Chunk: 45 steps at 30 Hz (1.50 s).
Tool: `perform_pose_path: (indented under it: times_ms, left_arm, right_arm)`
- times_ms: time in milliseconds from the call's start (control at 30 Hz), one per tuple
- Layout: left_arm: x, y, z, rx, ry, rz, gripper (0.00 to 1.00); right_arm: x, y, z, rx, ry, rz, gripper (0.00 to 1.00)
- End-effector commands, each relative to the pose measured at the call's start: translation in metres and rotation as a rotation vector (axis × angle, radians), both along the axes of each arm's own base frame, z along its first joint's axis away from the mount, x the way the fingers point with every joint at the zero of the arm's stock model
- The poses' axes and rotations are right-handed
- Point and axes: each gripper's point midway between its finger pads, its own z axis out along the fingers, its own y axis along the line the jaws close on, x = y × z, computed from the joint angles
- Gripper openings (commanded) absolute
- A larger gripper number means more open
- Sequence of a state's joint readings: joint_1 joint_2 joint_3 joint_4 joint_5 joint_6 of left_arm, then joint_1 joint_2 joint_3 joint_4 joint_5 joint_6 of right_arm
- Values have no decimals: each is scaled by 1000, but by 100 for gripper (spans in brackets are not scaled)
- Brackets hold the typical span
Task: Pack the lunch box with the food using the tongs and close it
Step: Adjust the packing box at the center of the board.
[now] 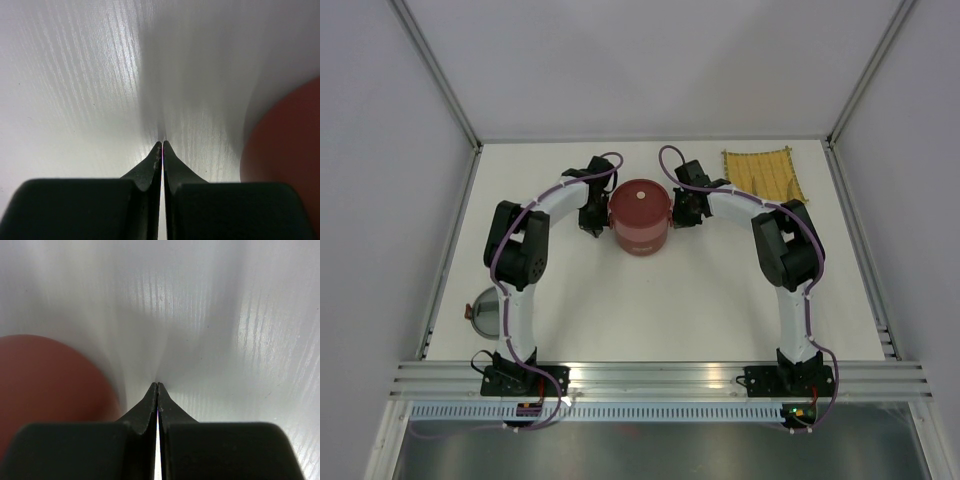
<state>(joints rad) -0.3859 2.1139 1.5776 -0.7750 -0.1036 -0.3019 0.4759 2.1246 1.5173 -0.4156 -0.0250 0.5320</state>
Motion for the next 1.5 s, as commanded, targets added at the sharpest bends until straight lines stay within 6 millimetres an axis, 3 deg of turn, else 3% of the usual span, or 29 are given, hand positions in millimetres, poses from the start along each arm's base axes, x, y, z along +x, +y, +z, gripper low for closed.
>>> perform_pose_path:
  times_ms: [0,667,1067,1300,1433,1467]
  left_arm:
    - [-15,-129,-41,-234,-27,-54,5]
    - [-15,-171,-32,-340,-57,-55,5]
    - [-17,-177,-33,-340,-56,-77,5]
    - [-18,-168,-39,-318,-49,-72,5]
    - [-16,-148,-39,-317,-45,-47,5]
    - [-19,-140,-42,-309,-37,-50,5]
  right_arm:
    - [-47,122,9,268,14,172,0]
    - [-62,152,17,367,24,169,0]
    - [-69,174,19,348,16,186,0]
    - [-74,169,22,322,4,194,1]
    - [-74,155,26,373,26,183,0]
    - [-74,143,20,382,47,167,1]
